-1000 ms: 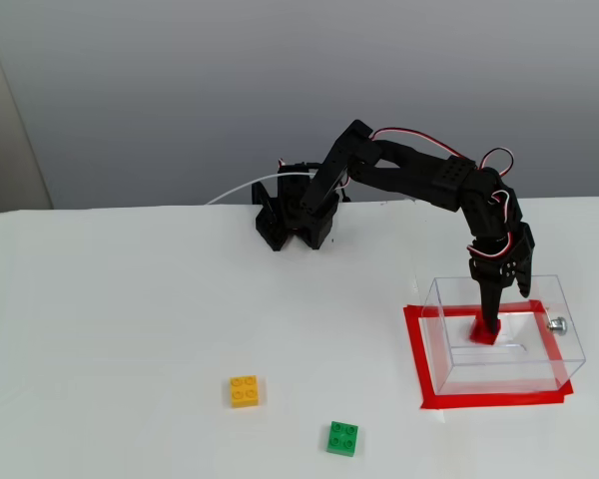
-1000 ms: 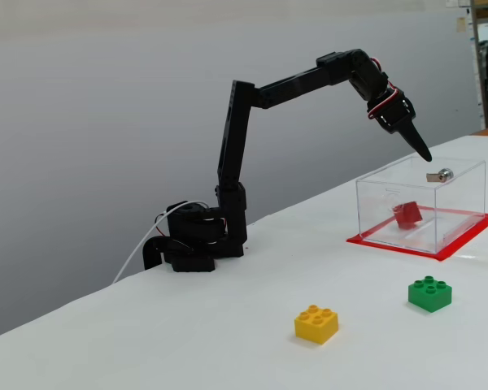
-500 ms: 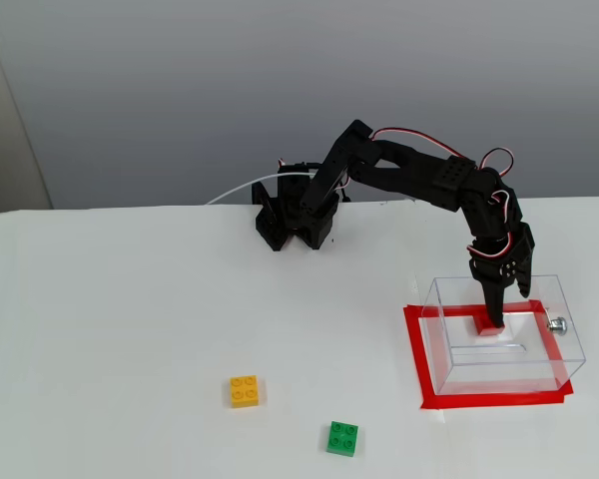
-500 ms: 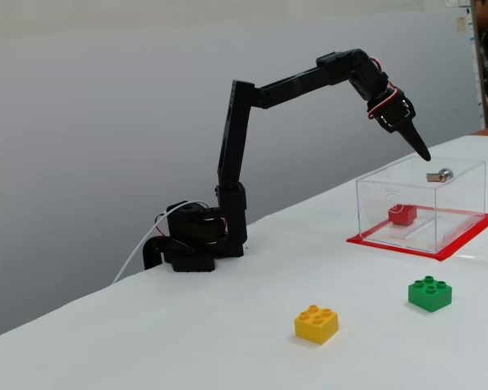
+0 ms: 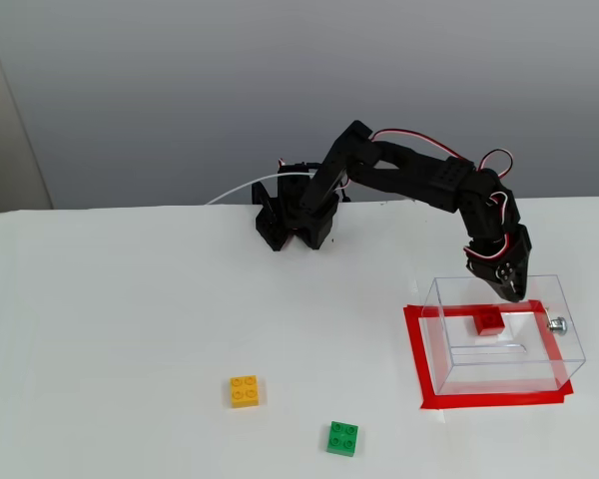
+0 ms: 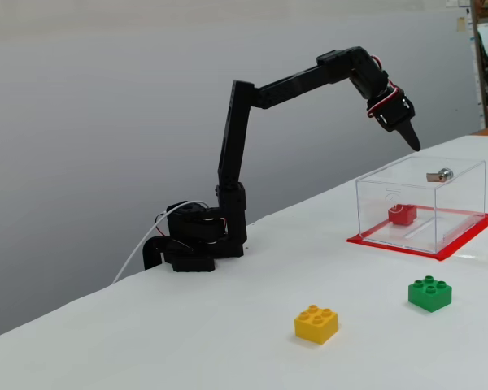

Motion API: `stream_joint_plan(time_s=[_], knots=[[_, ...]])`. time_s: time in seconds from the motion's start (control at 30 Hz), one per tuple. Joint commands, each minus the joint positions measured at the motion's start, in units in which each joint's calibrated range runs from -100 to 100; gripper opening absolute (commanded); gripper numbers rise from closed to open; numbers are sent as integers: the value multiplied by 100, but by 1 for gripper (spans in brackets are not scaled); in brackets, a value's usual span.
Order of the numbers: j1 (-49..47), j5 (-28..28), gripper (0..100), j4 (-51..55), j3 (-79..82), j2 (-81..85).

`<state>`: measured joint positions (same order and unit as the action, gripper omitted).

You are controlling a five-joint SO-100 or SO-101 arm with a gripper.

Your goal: Pick the red lego brick and place it into the transparent box

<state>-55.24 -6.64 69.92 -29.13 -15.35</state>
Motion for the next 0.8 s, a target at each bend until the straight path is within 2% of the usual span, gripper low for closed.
stream_joint_plan(time_s=[0.0,0.43,0.77], knots=[[241,7,2,144,-234,504],[1823,7,2,736,-171,2099],[3383,7,2,701,309,3330]])
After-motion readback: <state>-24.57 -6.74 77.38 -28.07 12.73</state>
